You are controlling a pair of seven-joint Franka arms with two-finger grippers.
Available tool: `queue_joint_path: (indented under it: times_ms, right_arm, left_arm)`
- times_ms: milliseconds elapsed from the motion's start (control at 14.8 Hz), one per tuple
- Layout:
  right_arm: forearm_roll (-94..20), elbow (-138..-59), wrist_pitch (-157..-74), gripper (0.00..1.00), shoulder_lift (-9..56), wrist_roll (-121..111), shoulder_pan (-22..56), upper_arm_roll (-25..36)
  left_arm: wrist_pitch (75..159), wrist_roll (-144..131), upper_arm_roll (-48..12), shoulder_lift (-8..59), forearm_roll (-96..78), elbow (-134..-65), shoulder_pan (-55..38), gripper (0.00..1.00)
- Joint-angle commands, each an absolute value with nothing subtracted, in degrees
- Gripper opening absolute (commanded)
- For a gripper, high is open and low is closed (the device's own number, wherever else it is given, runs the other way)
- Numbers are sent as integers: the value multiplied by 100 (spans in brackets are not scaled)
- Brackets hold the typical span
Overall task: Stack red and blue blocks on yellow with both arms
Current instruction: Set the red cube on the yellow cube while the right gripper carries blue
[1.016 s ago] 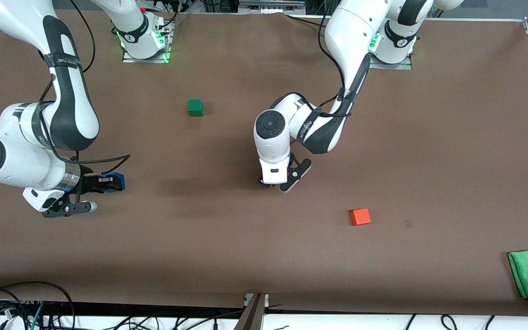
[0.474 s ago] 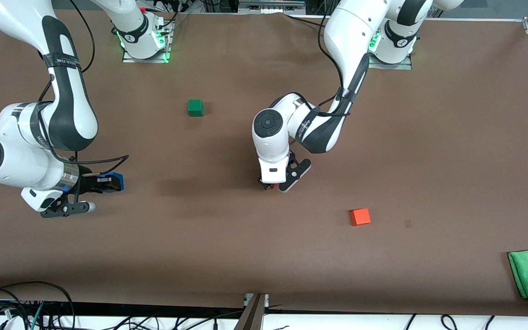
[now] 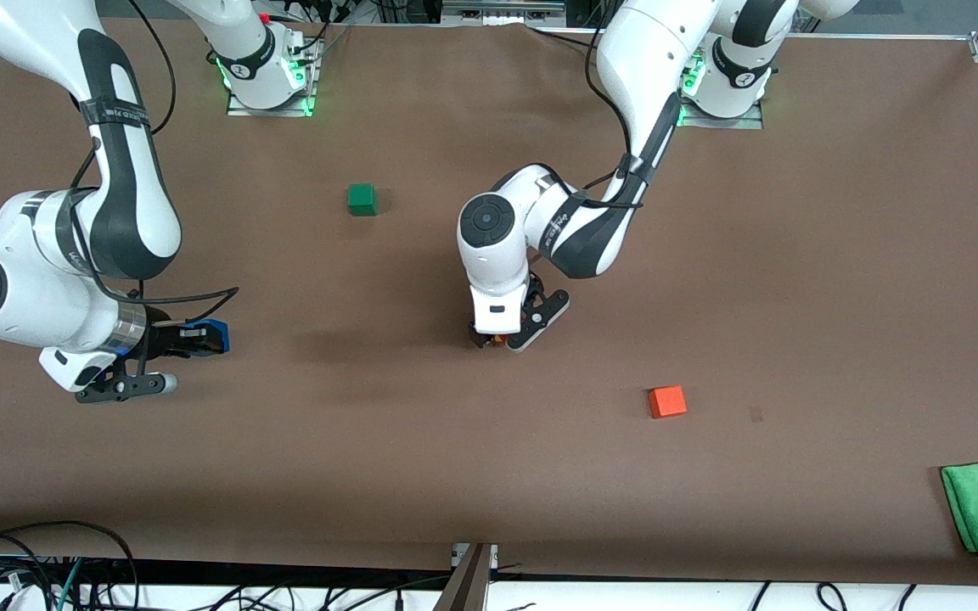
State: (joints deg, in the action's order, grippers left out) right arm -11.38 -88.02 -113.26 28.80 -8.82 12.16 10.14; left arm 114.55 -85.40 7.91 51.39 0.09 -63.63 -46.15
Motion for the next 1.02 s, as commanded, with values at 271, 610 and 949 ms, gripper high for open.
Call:
queue_joint_path:
  times_ms: [271, 610, 949]
  right_arm:
    - [-1090, -8710, -11101, 1, 2795, -590, 1265, 993]
    - [-985, -8525, -10890, 1, 2795, 130, 1642, 976]
    - [-932, -8368, -10890, 1, 2874, 1255, 2301, 976]
  left_arm:
    - [9591, -8341, 747, 4835, -308, -4818, -4535, 100]
    - [8370, -7105, 721, 4019, -685, -4851, -4290, 100]
    - [6806, -5120, 756, 3394, -703, -4869, -3702, 100]
